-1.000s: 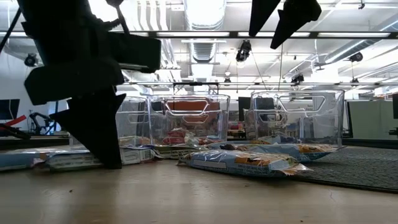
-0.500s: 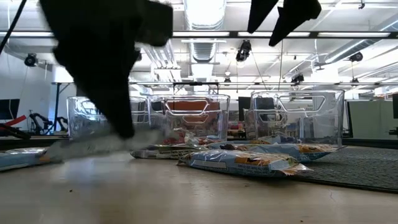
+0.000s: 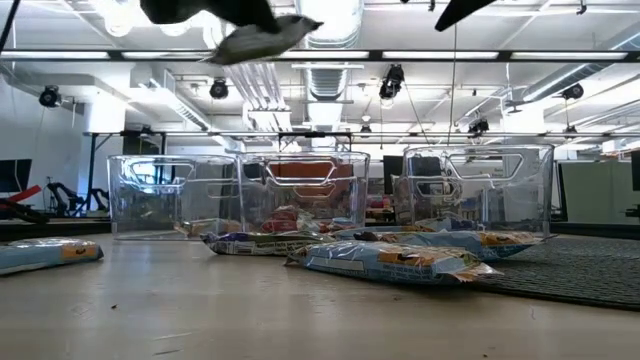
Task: Pick and place Granola Bars by type
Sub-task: Put the red granola bar into the middle transparent bin, then put the yellow granola bar into the left transparent bin
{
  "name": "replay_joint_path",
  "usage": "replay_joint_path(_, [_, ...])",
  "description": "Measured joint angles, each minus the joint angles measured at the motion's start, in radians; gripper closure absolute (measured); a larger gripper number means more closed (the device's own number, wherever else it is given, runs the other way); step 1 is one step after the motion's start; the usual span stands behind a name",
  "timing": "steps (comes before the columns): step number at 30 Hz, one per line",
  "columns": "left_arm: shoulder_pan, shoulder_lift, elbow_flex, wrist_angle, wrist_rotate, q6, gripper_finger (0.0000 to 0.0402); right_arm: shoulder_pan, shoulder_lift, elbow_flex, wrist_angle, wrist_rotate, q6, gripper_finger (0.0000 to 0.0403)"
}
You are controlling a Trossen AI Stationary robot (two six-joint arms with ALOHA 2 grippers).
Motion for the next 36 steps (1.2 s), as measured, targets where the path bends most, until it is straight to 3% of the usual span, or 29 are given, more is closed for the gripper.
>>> replay_joint_path(3, [0.096,-0.054,0.001,0.007,-0.083,0.024,0.0381,0.0,-0.026,0.0,-0.001,0.029,0.021,0.0039])
replay_joint_path(11, [0.424,-0.033,0.001,0.055,-0.039,0.128,0.0375,0.0,-0.04,0.0,-0.005,0.053,0.022,0.0039])
replay_joint_path(17, [0.553,0.024,-0.001,0.122,0.188,0.259,0.033,0.0,-0.029,-0.015,-0.007,0.052,0.023,0.0039])
replay_joint_path(20, [0.563,0.053,-0.001,0.173,0.271,0.295,0.0295,0.0,-0.027,-0.034,-0.005,0.052,0.025,0.0039])
replay_joint_path(27, [0.557,0.052,-0.001,0.074,0.293,0.319,0.0231,0.0,-0.027,-0.07,-0.005,0.052,0.065,0.0039])
replay_joint_path(32, [0.425,-0.045,-0.001,0.043,0.3,0.414,0.0227,0.0,-0.027,-0.071,0.044,0.049,-0.01,0.0039])
replay_joint_path(36, [0.286,-0.111,-0.001,0.032,0.259,0.404,0.0227,-0.001,-0.027,-0.071,0.115,0.04,-0.115,0.0039])
